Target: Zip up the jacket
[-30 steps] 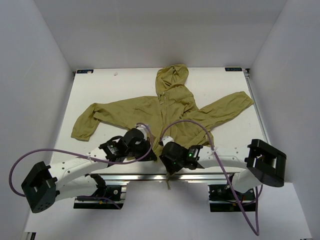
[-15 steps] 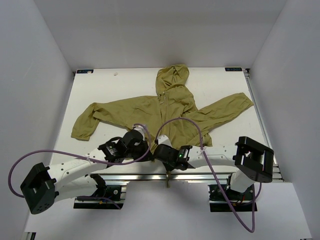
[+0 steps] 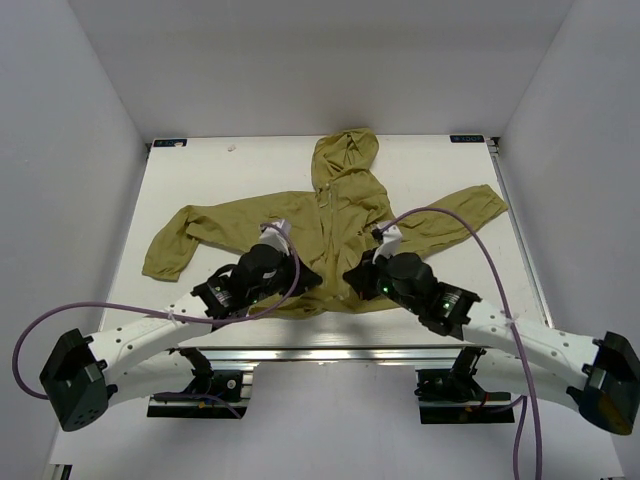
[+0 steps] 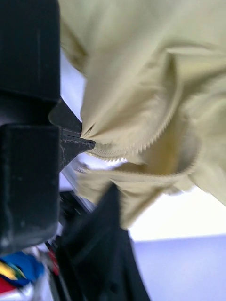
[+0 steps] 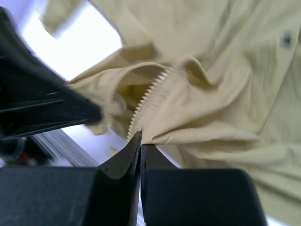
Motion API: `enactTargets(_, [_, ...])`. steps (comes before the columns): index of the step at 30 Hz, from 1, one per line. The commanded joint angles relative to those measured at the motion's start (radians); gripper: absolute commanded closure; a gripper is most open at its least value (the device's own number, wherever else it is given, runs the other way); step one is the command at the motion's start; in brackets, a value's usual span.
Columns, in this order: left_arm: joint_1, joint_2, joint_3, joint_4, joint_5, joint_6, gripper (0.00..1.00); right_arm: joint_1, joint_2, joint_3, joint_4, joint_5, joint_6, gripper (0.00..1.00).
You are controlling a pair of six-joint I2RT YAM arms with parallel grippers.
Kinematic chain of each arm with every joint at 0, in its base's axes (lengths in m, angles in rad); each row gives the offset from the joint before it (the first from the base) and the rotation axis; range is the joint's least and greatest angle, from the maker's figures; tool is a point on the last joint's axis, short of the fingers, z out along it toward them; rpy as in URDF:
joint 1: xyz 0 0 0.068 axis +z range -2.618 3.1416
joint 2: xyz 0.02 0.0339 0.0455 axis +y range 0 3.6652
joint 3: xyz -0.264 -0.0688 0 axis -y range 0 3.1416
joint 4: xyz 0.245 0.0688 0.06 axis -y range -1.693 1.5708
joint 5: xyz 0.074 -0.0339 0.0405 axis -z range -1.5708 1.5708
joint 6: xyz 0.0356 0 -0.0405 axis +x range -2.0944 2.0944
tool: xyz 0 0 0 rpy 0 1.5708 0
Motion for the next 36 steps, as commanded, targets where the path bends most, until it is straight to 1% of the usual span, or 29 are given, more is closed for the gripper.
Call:
enactTargets(1, [0.008, -0.025, 0.075, 0.198, -0.087, -0.016, 1.00, -0.033, -0.070, -0.038, 0.212, -0.011, -0.052, 1.00])
enactTargets(6, [0.010, -0.030, 0.089, 0.318, -0.115, 0.008, 1.00, -0.073, -0.113, -0.042, 0.331, -0.030, -0.039, 1.00])
enactTargets(11, [0.010, -0.024, 0.117, 0.313, -0.110, 0.043, 1.00, -0.098, -0.115, -0.066, 0.432, -0.025, -0.062, 1.00])
enactTargets(15, [0.013, -0.020, 0.106, 0.300, -0.119, 0.045, 1.00, -0.141, -0.107, -0.068, 0.470, -0.071, -0.029, 1.00])
enactTargets(16, [0.014, -0.020, 0.102, 0.297, -0.122, 0.042, 1.00, -0.146, -0.098, -0.057, 0.463, -0.082, -0.029, 1.00])
enactTargets(17, [0.017, -0.020, 0.099, 0.293, -0.124, 0.042, 1.00, -0.152, -0.084, -0.040, 0.402, -0.103, -0.038, 1.00])
enactTargets(18, [0.019, -0.020, 0.094, 0.286, -0.128, 0.040, 1.00, -0.153, -0.041, 0.021, 0.339, -0.103, -0.065, 1.00])
enactTargets(19, [0.022, -0.017, 0.092, 0.274, -0.135, 0.040, 1.00, -0.155, -0.014, 0.049, 0.203, -0.099, -0.073, 1.00])
enactTargets(20, [0.020, -0.014, 0.091, 0.236, -0.151, 0.040, 1.00, -0.155, 0.019, 0.072, 0.134, -0.117, -0.081, 1.00])
enactTargets(21, [0.022, -0.004, 0.089, 0.212, -0.158, 0.039, 1.00, -0.155, 0.084, 0.090, 0.077, -0.146, -0.100, 1.00])
enactTargets(23, [0.030, 0.004, 0.068, 0.171, -0.155, 0.039, 1.00, -0.153, 0.150, 0.092, -0.006, -0.216, -0.104, 1.00])
enactTargets(24, [0.031, 0.006, 0.054, 0.169, -0.145, 0.036, 1.00, -0.153, 0.205, 0.075, -0.007, -0.252, -0.095, 1.00])
enactTargets(25, [0.036, 0.010, 0.028, 0.169, -0.133, 0.036, 1.00, -0.153, 0.227, 0.040, -0.001, -0.278, -0.093, 1.00])
enactTargets(27, [0.042, 0.018, 0.008, 0.142, -0.100, 0.033, 1.00, -0.153, 0.298, 0.021, 0.013, -0.286, -0.087, 1.00])
enactTargets(30, [0.048, 0.029, -0.024, 0.148, -0.063, 0.031, 1.00, -0.153, 0.373, 0.029, 0.023, -0.286, -0.096, 1.00])
enactTargets(33, [0.050, 0.032, -0.052, 0.157, -0.043, 0.027, 1.00, -0.153, 0.436, 0.058, 0.004, -0.318, -0.119, 1.00])
enactTargets(35, [0.051, 0.032, -0.058, 0.157, -0.041, 0.025, 1.00, -0.153, 0.451, 0.064, -0.007, -0.342, -0.139, 0.93])
enactTargets(36, [0.050, 0.030, -0.058, 0.157, -0.041, 0.027, 1.00, -0.153, 0.445, 0.063, -0.026, -0.350, -0.144, 0.82])
